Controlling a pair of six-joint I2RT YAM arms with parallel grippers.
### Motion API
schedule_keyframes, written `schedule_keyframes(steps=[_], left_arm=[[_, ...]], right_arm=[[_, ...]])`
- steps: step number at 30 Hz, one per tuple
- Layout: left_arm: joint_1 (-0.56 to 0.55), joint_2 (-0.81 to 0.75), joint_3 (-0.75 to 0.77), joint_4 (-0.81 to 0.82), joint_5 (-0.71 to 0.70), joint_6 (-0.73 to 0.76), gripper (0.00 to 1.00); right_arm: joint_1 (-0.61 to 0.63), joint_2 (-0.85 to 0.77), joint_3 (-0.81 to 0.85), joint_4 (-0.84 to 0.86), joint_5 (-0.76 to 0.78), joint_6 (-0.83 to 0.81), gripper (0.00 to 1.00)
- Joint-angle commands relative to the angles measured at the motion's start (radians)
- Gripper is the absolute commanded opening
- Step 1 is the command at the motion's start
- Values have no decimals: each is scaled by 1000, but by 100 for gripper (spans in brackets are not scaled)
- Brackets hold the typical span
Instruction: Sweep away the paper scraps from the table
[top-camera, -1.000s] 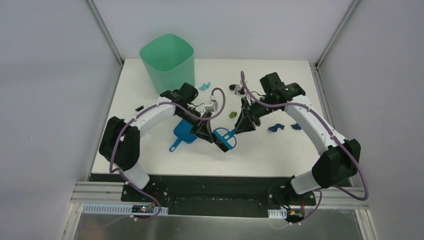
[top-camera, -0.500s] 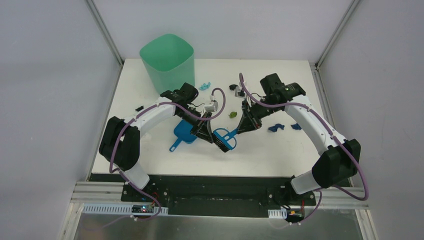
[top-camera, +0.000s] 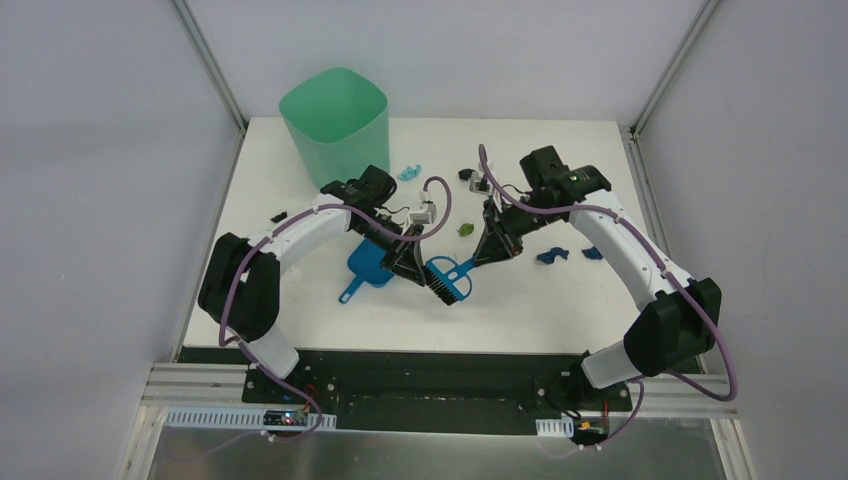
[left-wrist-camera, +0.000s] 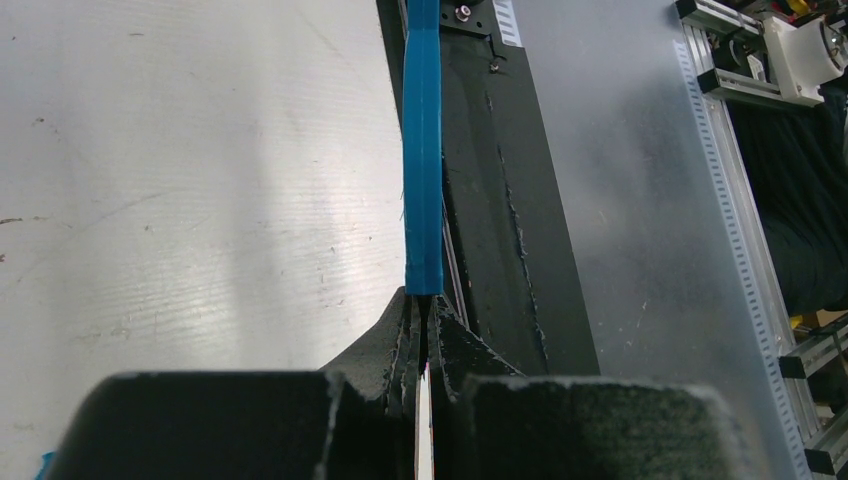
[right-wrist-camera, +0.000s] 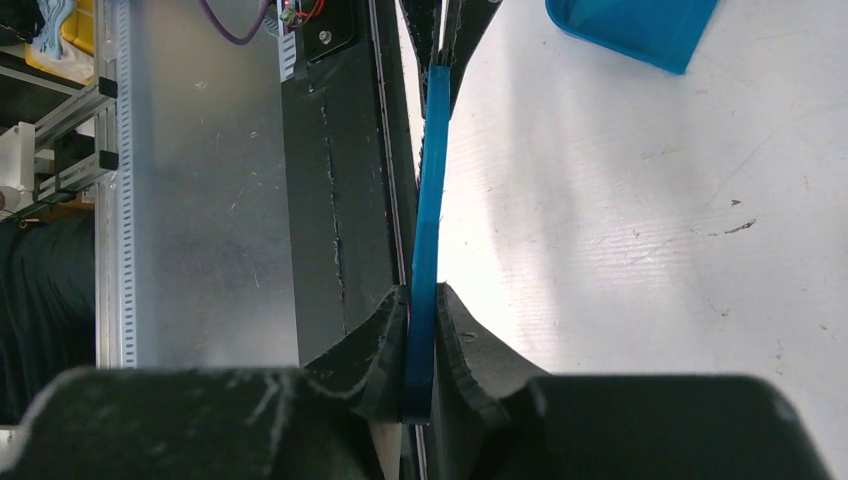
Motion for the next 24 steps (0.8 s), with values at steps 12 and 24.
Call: schedule_keyframes(steps=[12,24], left_arm=[[108,-276,-207,449,-451,-466,62],[113,-324,-203,-13,-1071,-349,79]], right_arm=[[-37,-101,-46,131,179,93,0],[-129,-193,-158,258,326,203,0]])
